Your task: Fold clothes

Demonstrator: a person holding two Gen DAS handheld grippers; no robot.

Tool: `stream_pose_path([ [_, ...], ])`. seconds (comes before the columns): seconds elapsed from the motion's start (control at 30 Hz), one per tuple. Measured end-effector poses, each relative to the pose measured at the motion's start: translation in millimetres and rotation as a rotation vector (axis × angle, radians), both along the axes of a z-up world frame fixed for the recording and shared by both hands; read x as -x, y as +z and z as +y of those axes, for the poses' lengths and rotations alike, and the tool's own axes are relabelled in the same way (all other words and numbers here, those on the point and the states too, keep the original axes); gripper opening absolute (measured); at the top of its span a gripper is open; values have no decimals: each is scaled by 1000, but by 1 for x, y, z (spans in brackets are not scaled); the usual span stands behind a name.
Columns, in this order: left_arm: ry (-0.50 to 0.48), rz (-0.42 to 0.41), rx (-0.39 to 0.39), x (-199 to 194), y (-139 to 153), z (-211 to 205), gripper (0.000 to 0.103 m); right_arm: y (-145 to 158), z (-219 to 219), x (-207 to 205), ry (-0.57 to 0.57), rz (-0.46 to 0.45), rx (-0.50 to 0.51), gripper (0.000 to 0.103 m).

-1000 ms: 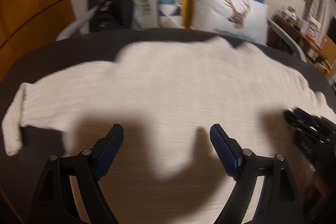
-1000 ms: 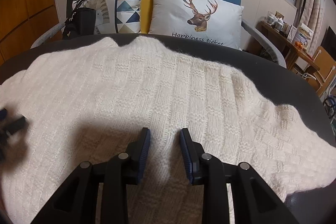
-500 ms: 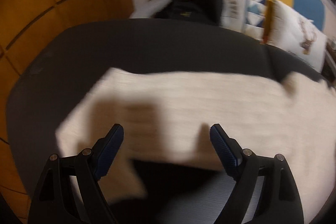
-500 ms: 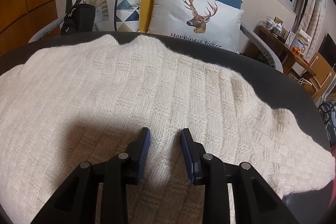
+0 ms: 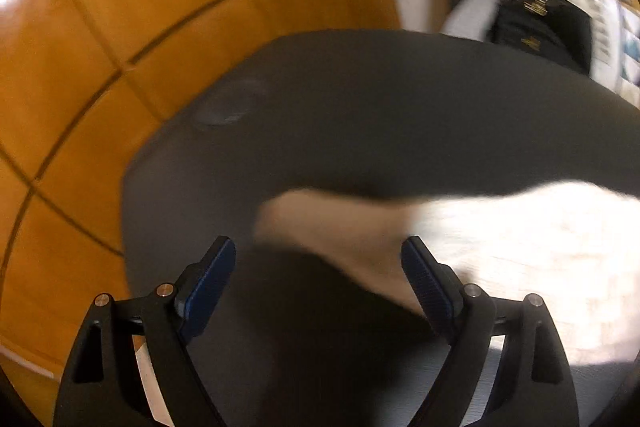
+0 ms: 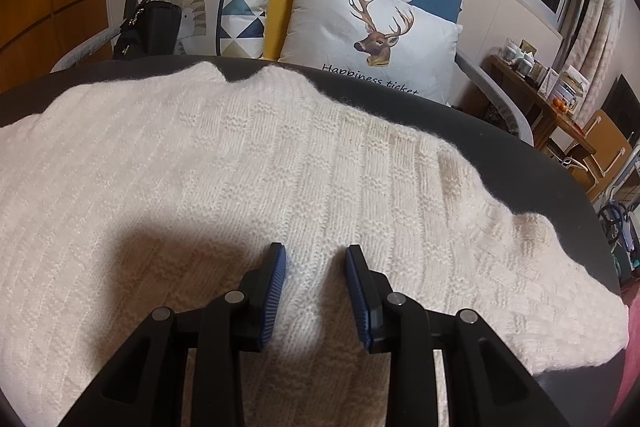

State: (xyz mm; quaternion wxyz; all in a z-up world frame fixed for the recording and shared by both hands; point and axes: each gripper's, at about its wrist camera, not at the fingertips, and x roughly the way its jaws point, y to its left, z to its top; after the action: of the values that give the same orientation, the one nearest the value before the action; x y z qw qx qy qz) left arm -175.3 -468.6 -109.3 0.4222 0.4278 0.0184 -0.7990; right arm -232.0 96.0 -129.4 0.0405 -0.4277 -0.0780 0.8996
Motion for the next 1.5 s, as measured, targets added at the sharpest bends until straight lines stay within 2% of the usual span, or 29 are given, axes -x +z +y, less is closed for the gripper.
stream_pose_path([
  [0.07,14,51,-3,-10,7,-2,88,1,1,0,0,-3,9,30],
  [0.13,-1,114,52,-19,15,8,88,1,3,1,1,-7,18,31],
  [0.2,-100,157,53,-18,19,22,88,5,0,2,1,-15,9,31],
  [0.23,-153,149,47,-12,18,29,88,9,-2,1,0,-14,11,31],
  [0.3,-220,107,70,3,11,41,88,22,-16,-3,38,13,105,31],
  [0.37,-244,49,103,20,2,46,88,36,-32,-7,84,44,214,31],
  [0.4,-253,9,115,30,-4,48,88,41,-48,-8,132,46,237,30],
  [0.43,-258,-34,119,40,-11,40,88,44,-67,-7,192,41,246,30],
  [0.53,-268,-93,142,43,-21,40,88,46,-135,-1,371,13,240,26],
  [0.6,-268,-86,140,43,-22,39,88,42,-172,10,435,-16,240,23],
  [0.63,-268,-81,130,40,-23,39,88,38,-186,17,448,-30,233,20],
  [0.73,-270,-76,107,37,-23,37,88,26,-216,40,456,-65,207,20],
  [0.93,-246,-54,37,35,-31,23,88,6,-231,66,418,-93,171,20],
  [1.03,-222,-51,37,30,-34,21,88,-3,-238,79,399,-107,154,18],
  [1.23,-205,-52,51,28,-38,21,88,12,-213,64,373,-84,226,19],
  [1.4,-206,-75,123,30,-39,30,88,26,-191,49,352,-62,291,21],
  [1.5,-213,-76,128,30,-34,31,89,35,-177,41,339,-49,330,21],
])
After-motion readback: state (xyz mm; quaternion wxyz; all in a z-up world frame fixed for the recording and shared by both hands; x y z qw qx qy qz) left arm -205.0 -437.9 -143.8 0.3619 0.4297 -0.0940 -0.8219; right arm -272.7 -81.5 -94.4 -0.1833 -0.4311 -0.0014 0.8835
